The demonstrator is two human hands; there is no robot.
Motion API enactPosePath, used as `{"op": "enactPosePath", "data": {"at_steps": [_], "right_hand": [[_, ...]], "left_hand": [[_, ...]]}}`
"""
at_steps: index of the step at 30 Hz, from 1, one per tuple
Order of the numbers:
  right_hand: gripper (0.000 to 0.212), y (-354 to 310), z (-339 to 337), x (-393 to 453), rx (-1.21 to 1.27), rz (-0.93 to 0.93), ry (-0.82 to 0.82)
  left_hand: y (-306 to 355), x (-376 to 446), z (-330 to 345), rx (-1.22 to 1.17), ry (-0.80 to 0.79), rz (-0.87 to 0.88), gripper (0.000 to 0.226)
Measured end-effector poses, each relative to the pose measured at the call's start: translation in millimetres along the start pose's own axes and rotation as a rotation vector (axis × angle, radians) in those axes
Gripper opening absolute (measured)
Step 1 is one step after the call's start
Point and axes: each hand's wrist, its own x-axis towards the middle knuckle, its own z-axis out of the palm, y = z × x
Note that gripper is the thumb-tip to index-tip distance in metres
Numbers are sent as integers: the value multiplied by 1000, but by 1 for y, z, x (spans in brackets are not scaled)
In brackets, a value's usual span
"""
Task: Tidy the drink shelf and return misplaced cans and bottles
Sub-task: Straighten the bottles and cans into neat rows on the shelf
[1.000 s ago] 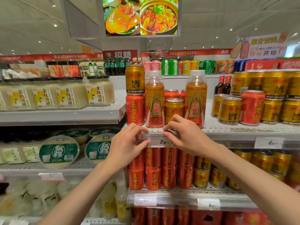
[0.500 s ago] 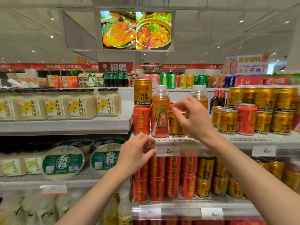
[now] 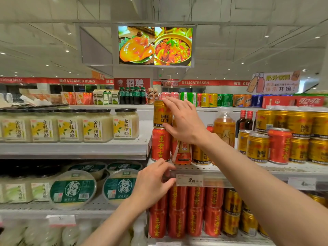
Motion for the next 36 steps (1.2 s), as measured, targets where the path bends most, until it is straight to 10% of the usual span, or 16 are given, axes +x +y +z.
{"op": "enactPosePath", "data": {"at_steps": [36], "right_hand": [[62,9,41,-73,-329,-224,116]], "left_hand": [[-9,-5,3,-4,7,72,33]]}}
